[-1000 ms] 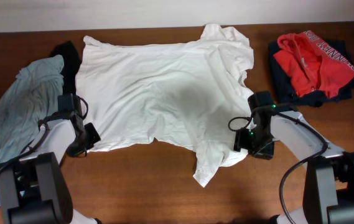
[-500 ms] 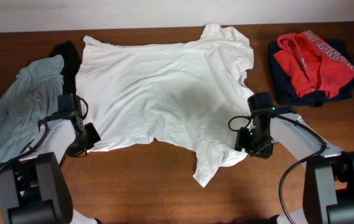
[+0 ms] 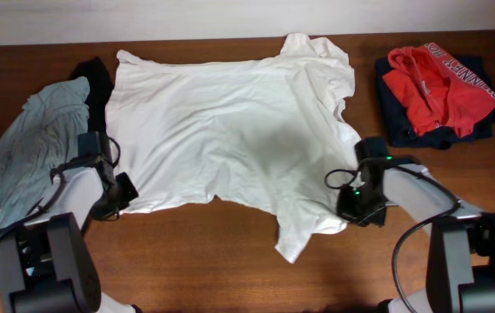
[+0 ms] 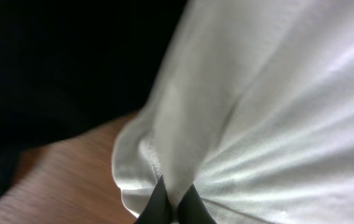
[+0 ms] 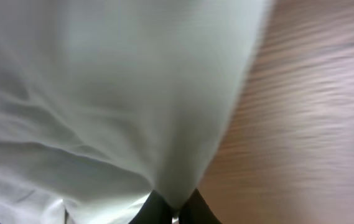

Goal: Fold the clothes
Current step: 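Pinch the lower hem corners of the white t-shirt with both grippers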

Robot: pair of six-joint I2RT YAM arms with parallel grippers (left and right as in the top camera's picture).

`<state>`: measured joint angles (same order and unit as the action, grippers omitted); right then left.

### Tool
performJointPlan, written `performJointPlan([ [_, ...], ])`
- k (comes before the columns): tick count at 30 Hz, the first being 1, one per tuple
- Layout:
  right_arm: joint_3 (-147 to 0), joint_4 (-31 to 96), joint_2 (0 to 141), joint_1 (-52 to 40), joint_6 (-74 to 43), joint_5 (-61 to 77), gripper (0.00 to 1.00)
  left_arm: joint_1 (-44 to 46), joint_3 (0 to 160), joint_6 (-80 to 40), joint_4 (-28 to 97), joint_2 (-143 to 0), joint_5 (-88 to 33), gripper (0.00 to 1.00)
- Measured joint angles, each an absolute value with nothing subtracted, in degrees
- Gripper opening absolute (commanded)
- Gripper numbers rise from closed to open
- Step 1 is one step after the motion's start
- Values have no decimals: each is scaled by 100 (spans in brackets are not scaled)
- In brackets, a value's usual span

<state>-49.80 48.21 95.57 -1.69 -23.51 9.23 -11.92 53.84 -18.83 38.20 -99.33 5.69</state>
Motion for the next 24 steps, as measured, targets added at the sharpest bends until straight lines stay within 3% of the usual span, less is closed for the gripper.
performJointPlan([
  [6,-5546,5022,9557,504,-1855,869,17,-1579,5384,-1778,3848,-9933,569,1],
  [9,-5708,5035,9557,615,-1581,888,30,-1682,5384,-1750,3852,-9933,576,1],
  [12,-5721,5043,9557,642,-1417,895,54,-1763,5384,-1728,3852,-9933,580,1],
  [14,-5723,5035,9557,646,-1356,891,60,-1793,5384,-1712,3852,-9933,582,0],
  [24,-6077,5839,9067,558,-1157,932,61,-1817,5553,-1688,4440,-9922,648,0],
])
